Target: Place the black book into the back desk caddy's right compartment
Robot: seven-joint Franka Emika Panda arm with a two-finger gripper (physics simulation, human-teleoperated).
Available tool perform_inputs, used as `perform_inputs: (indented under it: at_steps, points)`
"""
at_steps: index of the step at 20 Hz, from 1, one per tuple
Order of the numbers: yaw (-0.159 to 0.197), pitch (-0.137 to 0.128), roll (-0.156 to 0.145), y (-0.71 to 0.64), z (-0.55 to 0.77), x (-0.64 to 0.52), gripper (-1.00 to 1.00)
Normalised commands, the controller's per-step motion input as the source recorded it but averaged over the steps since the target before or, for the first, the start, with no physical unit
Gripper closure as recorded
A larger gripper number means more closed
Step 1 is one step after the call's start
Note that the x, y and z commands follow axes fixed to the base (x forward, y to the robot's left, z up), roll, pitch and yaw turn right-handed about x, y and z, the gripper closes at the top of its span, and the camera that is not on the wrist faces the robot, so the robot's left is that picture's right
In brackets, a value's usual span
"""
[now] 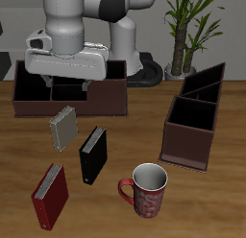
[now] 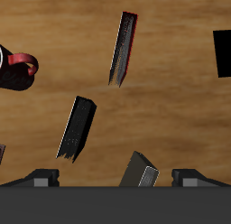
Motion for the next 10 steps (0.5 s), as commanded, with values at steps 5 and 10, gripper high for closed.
perform_inputs:
  at_steps: [5, 10]
  points:
    - [-0.043, -0.022, 0.029, 0.26, -0.28, 0.16, -1.00]
    - [-0.023, -0.002, 0.003, 0.22, -0.28, 0.14, -1.00]
